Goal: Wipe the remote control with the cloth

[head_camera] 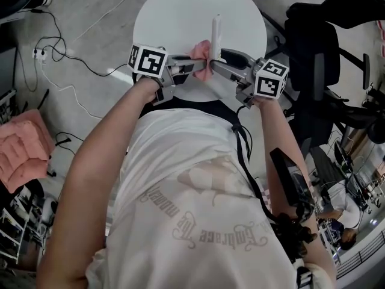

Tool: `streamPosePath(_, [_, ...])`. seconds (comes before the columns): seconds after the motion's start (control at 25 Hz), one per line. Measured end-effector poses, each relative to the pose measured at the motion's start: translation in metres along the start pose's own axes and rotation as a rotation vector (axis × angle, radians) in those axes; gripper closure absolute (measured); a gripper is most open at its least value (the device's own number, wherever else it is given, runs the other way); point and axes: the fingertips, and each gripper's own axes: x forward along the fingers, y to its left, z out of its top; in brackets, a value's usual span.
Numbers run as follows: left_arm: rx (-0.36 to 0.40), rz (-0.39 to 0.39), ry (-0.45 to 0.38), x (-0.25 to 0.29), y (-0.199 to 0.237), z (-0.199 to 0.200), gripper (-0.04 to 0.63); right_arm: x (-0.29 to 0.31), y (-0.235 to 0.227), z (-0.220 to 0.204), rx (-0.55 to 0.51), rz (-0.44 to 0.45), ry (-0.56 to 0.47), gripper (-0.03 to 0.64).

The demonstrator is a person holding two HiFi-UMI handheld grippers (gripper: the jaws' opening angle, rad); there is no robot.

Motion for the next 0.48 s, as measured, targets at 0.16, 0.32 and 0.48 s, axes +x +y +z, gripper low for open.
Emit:
streamPosePath(0.16, [0.033,0.066,0.112,0.001,0.014,-0.021,0.574,0.0,-0.015,0.0,0.021,-0.055,-0.021,0.39])
streamPosePath(0.32, [0.049,0.158,0.115,-0.012,0.033,-0.024,0.574,0.006,-0.041,-0.007,0.014,-0.177,0.053,0.391])
streamPosePath(0.48, [0.062,0.253,0.067,-0.034,0.047,-0.018,0.574,0.013,-0.07,-0.023,-0.003,-0.311,0.165,0.391])
